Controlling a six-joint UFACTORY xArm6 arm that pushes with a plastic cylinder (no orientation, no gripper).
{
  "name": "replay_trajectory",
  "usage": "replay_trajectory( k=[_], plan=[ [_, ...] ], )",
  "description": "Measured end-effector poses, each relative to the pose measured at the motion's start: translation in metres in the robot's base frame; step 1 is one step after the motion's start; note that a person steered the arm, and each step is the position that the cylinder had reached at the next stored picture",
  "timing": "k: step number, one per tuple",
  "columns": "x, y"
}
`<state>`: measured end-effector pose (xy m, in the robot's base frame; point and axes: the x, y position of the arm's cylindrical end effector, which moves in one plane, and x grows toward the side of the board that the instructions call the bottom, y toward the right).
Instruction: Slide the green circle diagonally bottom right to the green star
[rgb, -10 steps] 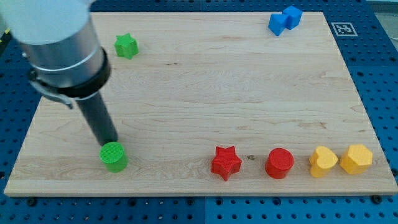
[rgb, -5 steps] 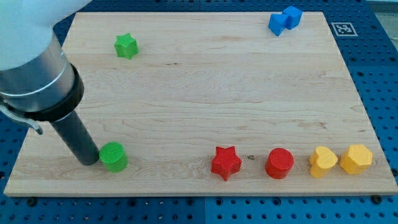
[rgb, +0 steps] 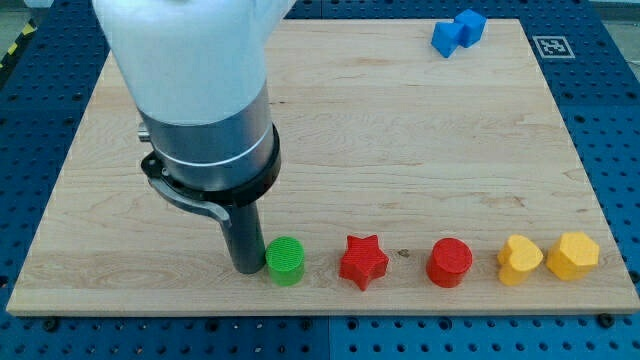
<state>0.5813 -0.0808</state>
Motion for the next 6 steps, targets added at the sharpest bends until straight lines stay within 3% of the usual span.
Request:
replay_trajectory(
  k=[1, 3, 4, 5, 6],
  plan=[
    [-0.03, -0.043],
    [-0.173, -0.162],
    [-0.26, -0.189],
    [-0.324, -0.129],
    [-0.333, -0.033]
  ],
)
